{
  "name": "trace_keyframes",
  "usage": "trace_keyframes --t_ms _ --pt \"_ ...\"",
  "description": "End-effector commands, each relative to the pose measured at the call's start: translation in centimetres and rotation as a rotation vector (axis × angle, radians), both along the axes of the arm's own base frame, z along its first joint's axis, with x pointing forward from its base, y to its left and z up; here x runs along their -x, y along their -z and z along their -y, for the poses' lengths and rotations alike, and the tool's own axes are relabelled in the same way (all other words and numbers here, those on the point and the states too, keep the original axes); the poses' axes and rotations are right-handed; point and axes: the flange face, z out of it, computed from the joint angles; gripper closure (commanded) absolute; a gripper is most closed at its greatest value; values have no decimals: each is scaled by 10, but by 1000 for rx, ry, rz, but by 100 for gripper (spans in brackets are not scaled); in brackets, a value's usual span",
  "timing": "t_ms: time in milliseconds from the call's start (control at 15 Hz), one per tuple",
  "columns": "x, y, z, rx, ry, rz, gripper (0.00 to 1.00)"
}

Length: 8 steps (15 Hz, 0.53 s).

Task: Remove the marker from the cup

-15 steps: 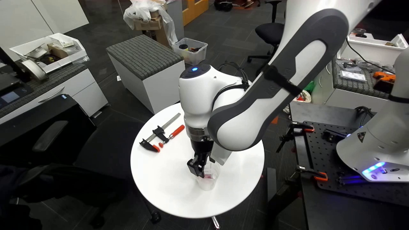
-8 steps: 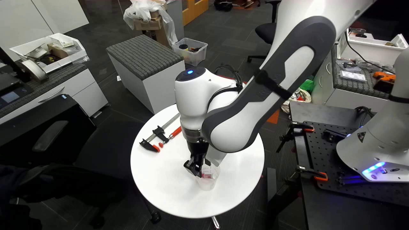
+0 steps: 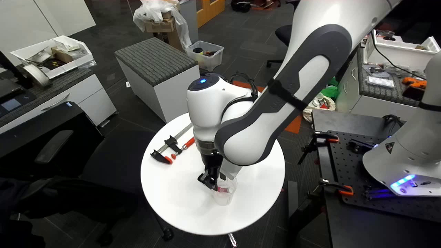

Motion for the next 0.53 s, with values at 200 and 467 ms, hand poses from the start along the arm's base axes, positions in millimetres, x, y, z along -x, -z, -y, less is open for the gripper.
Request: trace_keyframes --t_ms 200,467 --pt "-7 10 4 -29 18 -12 55" --pt "-10 16 8 -39 38 -31 56"
